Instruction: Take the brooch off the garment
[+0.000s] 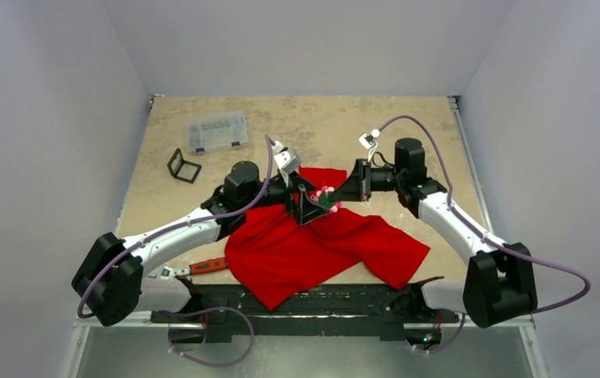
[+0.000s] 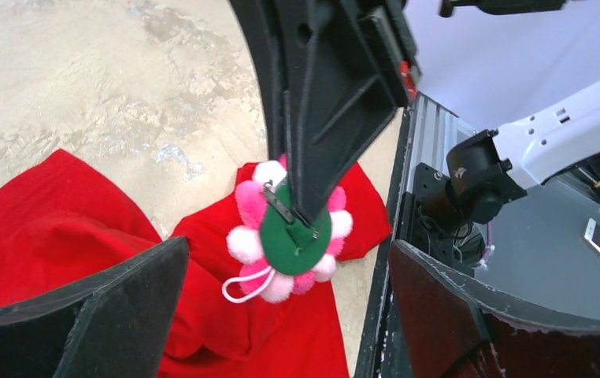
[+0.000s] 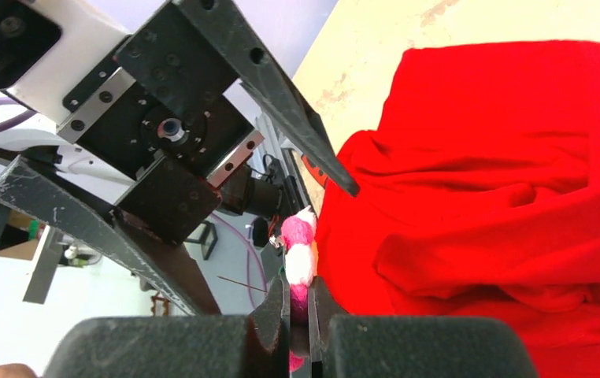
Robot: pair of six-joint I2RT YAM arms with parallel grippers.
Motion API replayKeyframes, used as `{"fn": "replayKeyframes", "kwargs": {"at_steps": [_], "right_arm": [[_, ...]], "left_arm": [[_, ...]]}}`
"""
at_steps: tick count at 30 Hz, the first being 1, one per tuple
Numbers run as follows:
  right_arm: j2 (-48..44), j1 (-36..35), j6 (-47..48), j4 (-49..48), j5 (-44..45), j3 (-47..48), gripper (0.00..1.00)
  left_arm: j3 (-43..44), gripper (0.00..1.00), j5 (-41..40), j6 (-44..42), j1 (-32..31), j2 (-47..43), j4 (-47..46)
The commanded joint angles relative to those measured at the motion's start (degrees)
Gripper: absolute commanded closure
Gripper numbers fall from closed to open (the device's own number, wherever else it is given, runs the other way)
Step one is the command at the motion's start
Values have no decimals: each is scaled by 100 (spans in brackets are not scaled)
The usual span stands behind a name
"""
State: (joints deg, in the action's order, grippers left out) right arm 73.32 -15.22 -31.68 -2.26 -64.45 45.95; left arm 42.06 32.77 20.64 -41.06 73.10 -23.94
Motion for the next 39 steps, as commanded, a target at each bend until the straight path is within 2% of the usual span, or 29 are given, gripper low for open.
{"fn": "replayKeyframes", "kwargs": {"at_steps": [1, 7, 12, 16, 21, 32, 33, 36, 39], "right_arm": [[-318, -70, 430, 357, 236, 313, 100], [-485, -84, 691, 594, 446, 253, 100], [-600, -81, 760, 588, 435, 231, 100], [-690, -81, 807, 626, 436, 212, 100], [-749, -85, 915, 759, 490, 201, 100], [-933, -84, 1121, 864, 606, 194, 100], [-933, -85, 1136, 885, 630, 200, 100], [-895, -85, 1130, 894, 652, 187, 100], [-843, -82, 1112, 902, 625, 178, 100]], "left_arm": [[389, 5, -314, 365, -76, 131, -305], [444, 22, -474, 899, -93, 252, -361], [409, 47, -292, 1150, -87, 332, -402], [422, 54, -350, 1153, -87, 367, -355], [336, 52, -197, 1152, -89, 324, -521], [479, 67, -292, 1454, -78, 511, -539], [474, 65, -275, 1457, -78, 514, -548], [392, 49, -204, 1390, -84, 422, -610], [245, 43, -170, 1284, -31, 269, -533]]}}
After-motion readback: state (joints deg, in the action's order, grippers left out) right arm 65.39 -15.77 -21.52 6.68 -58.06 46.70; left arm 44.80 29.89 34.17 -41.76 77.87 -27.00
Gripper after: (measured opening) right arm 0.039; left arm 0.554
